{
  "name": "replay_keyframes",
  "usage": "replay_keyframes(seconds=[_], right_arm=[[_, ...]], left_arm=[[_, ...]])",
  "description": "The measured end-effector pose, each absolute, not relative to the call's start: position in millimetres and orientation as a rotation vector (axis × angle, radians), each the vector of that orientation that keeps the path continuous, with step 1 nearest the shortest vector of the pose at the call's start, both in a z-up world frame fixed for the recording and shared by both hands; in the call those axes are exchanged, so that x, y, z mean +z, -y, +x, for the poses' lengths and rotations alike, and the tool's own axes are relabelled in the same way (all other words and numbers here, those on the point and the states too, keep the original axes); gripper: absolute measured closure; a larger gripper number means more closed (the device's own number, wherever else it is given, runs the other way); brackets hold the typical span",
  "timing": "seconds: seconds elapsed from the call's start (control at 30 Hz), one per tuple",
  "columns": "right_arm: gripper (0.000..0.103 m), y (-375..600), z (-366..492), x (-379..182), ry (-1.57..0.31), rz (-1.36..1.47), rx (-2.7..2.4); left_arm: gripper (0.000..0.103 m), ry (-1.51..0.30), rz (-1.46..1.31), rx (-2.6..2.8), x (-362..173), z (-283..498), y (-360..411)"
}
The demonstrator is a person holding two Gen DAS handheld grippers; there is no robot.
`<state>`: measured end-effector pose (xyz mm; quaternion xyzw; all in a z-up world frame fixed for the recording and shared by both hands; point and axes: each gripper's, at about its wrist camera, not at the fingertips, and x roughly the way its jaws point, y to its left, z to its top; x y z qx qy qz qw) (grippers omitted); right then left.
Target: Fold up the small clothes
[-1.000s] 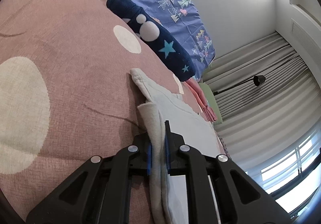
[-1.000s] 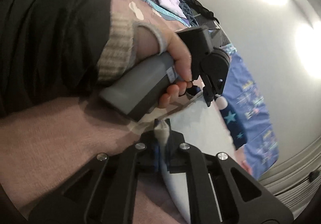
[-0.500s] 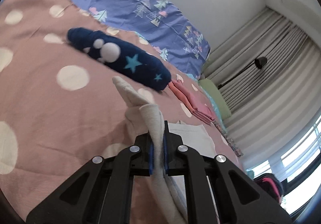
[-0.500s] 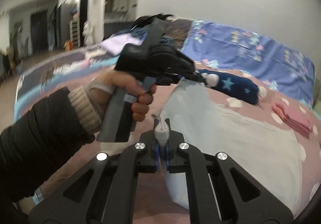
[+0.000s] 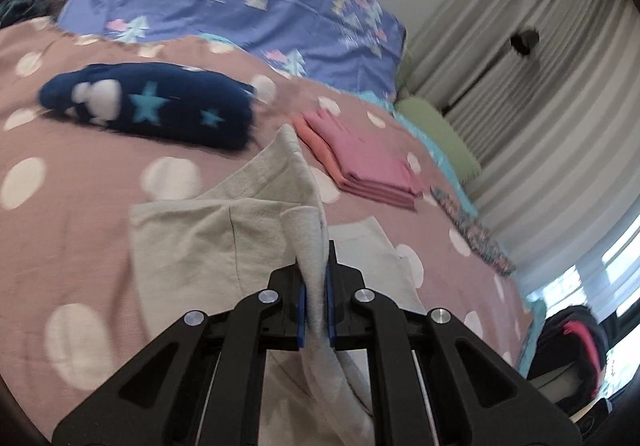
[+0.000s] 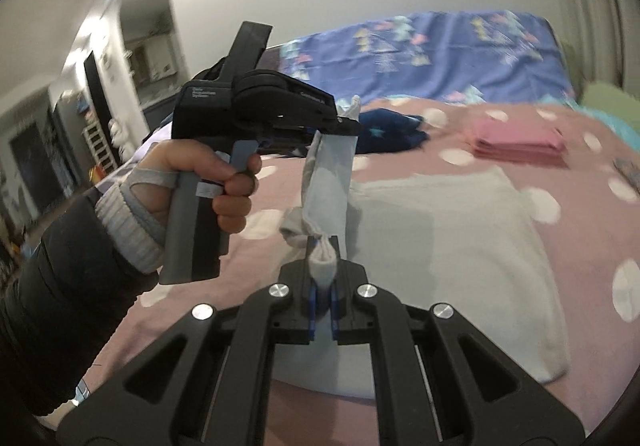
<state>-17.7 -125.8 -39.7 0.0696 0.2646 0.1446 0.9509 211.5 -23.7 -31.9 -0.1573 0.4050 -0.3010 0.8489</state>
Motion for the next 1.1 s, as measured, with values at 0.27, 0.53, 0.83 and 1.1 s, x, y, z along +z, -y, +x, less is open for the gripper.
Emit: replay_keyframes(seconds=[0.27,0.53,0.83,1.1], right_arm=[[0.098,225,-22,-65,-0.566,0.285,0.174],[0.098,277,-22,-97,-0.623,0.402,0.129],[0.097,293,-22,-123,-0.695,0.510,0.156],[0.097,302,-24,-128,-0.720,0.636,0.209]], left_arm=[[0.096,-0.926,-0.147,-0.642,-55,222,139],[0.095,-0.987,0.066,-0.610,-82,225,212],[0.044,-0.848,0.172,-0.560,-54,194,210],[0.031,-0.763,0.257,-0.564,-48,76,139]])
